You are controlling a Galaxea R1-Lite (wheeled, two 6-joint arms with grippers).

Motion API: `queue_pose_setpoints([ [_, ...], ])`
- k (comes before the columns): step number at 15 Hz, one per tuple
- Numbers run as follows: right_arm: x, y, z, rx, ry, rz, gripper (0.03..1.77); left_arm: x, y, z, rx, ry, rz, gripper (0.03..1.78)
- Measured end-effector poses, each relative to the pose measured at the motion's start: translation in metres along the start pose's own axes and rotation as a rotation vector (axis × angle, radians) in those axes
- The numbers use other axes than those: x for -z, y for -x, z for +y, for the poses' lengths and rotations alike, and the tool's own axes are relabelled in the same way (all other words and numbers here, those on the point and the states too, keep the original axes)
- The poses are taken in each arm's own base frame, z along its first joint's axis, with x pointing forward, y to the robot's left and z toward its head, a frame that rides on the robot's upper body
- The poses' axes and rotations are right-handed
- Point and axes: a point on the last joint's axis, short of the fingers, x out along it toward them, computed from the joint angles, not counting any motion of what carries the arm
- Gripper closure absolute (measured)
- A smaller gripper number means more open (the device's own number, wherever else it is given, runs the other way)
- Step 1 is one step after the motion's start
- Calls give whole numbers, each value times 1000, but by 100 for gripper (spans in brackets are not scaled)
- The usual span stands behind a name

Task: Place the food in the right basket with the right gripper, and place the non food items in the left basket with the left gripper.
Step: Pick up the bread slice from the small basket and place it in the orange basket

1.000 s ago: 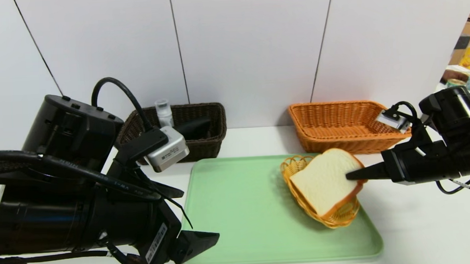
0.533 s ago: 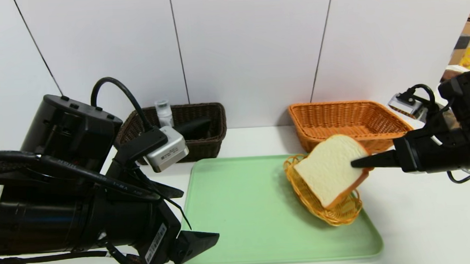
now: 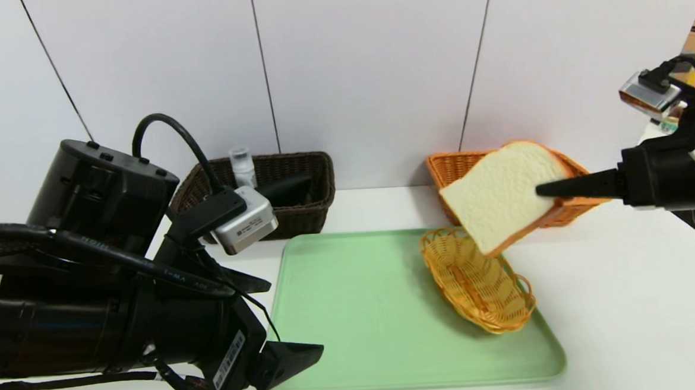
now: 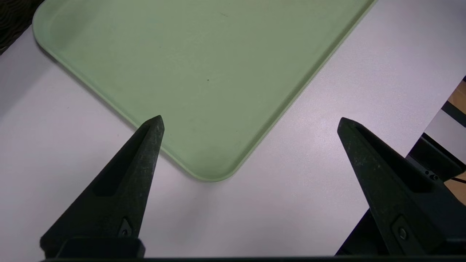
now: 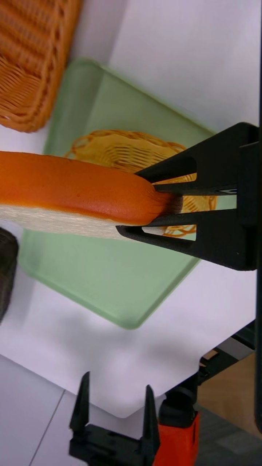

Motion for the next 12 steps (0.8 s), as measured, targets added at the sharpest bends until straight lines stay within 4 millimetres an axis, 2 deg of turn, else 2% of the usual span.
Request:
queue_pose_setpoints([
  [2, -16, 4, -6, 25, -17, -46, 163, 0, 0, 0, 0, -1, 0, 12],
  [5, -37, 3, -34, 80, -91, -94, 163, 0, 0, 0, -1, -2, -1, 12],
  [10, -65, -22, -92, 117, -166, -203, 163, -1, 0, 0, -5, 5, -4, 12],
  [12, -70, -32, -114, 128, -191, -207, 163, -1, 0, 1, -7, 10, -3, 12],
])
